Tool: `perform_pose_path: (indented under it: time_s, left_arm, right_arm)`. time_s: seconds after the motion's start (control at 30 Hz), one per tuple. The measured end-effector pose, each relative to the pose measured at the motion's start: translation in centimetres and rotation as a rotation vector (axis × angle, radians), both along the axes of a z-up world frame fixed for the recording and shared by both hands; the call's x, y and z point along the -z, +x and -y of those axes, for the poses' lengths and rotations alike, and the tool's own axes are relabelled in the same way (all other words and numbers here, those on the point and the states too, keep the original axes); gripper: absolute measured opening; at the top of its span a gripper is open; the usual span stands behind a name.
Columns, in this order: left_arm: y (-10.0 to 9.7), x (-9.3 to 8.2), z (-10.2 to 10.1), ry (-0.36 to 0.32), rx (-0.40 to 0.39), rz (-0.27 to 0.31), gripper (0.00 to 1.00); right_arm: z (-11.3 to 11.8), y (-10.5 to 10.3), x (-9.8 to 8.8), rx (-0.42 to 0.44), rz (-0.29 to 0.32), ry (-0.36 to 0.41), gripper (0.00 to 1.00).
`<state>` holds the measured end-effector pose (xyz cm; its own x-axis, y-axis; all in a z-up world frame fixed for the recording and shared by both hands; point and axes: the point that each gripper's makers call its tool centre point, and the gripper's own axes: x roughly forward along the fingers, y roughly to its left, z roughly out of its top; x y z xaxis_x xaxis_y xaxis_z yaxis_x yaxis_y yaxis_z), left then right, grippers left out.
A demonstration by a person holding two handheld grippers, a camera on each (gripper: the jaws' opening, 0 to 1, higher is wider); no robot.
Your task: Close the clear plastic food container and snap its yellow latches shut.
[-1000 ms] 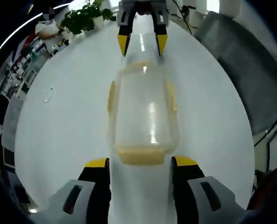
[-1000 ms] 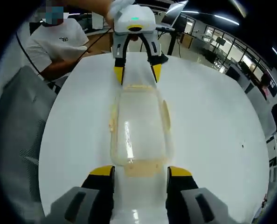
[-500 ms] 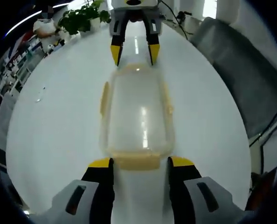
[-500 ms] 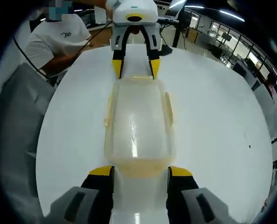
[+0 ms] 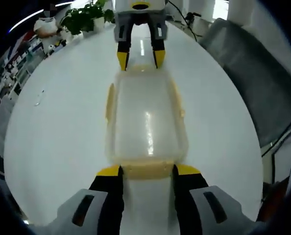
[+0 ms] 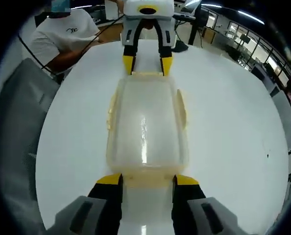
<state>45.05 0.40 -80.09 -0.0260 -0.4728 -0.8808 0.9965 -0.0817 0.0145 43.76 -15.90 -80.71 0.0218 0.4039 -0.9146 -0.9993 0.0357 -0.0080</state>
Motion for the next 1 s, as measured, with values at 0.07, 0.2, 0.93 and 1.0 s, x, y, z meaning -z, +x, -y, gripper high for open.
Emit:
perform_pose_path:
  time_s: [0.07, 0.2, 0.93, 1.0]
  left_arm:
    - [0.0, 0.0, 0.0, -0.006, -0.008, -0.001, 0.38]
    - [0.0, 0.0, 0.1, -0.001, -0.022, 0.001, 0.38]
    - [-1.0, -1.9, -0.2, 0.003, -0.053, -0.009, 0.37]
    - [-1.2, -2.6, -0.2, -0.002, -0.058, -0.006, 0.37]
  right_arm:
    - [0.0, 0.0, 0.0, -0.003, -0.002, 0.006, 0.38]
    - [-0.1, -0.1, 0.0, -0.012, -0.001, 0.006, 0.38]
    - [-0.3, -0.7, -2.6, -0.042, 0.014, 0.042, 0.37]
    - [-0.2, -0.7, -3.4, -0.046, 0.018, 0.051, 0.37]
